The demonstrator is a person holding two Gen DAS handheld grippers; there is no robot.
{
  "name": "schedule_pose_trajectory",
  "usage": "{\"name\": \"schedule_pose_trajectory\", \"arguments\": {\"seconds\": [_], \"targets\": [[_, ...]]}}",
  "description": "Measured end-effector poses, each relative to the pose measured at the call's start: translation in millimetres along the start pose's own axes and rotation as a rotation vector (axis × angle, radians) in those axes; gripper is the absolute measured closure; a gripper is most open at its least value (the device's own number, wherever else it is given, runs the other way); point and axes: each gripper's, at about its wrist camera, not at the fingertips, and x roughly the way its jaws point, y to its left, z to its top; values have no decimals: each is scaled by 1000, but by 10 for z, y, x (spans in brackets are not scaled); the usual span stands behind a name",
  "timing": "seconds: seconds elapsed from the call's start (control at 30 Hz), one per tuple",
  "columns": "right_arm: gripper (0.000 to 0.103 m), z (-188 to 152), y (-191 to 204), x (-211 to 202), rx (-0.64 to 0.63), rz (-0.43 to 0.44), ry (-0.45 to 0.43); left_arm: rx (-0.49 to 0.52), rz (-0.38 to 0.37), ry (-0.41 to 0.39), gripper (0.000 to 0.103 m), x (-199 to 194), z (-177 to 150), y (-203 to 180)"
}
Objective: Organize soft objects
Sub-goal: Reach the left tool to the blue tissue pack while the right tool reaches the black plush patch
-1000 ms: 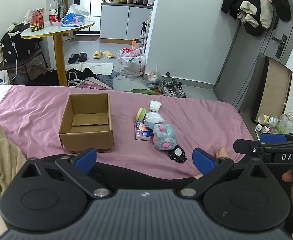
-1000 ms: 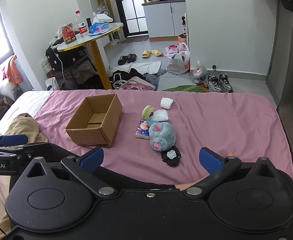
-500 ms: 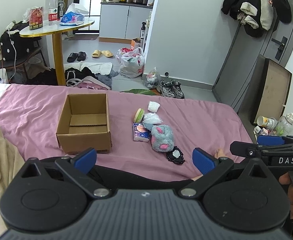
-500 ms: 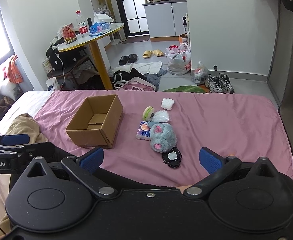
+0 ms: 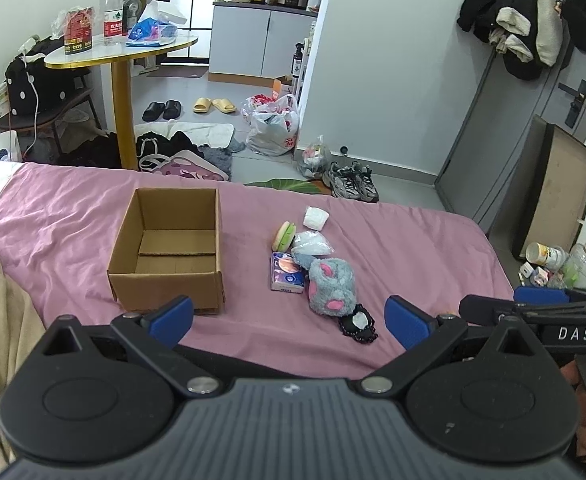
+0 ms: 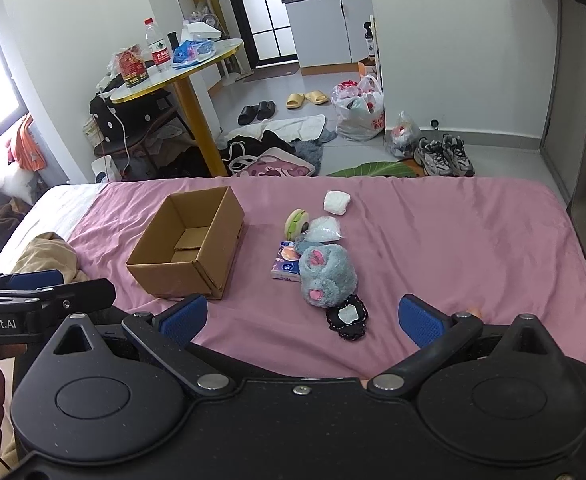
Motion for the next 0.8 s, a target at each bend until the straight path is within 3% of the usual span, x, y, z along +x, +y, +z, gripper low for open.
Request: {"name": "schedule_pose_trajectory", "arguments": {"seconds": [0.33,0.67,0.8], "targets": [[0,46,-197,398,83,35,62,-20,21,20,6,376,57,-54],[2,61,-457,870,222,35,141,-93,-3,112,30,919,61,-76],[9,45,-578,1038,279,34,171,-126,-18,151,37,1133,48,-71]]}}
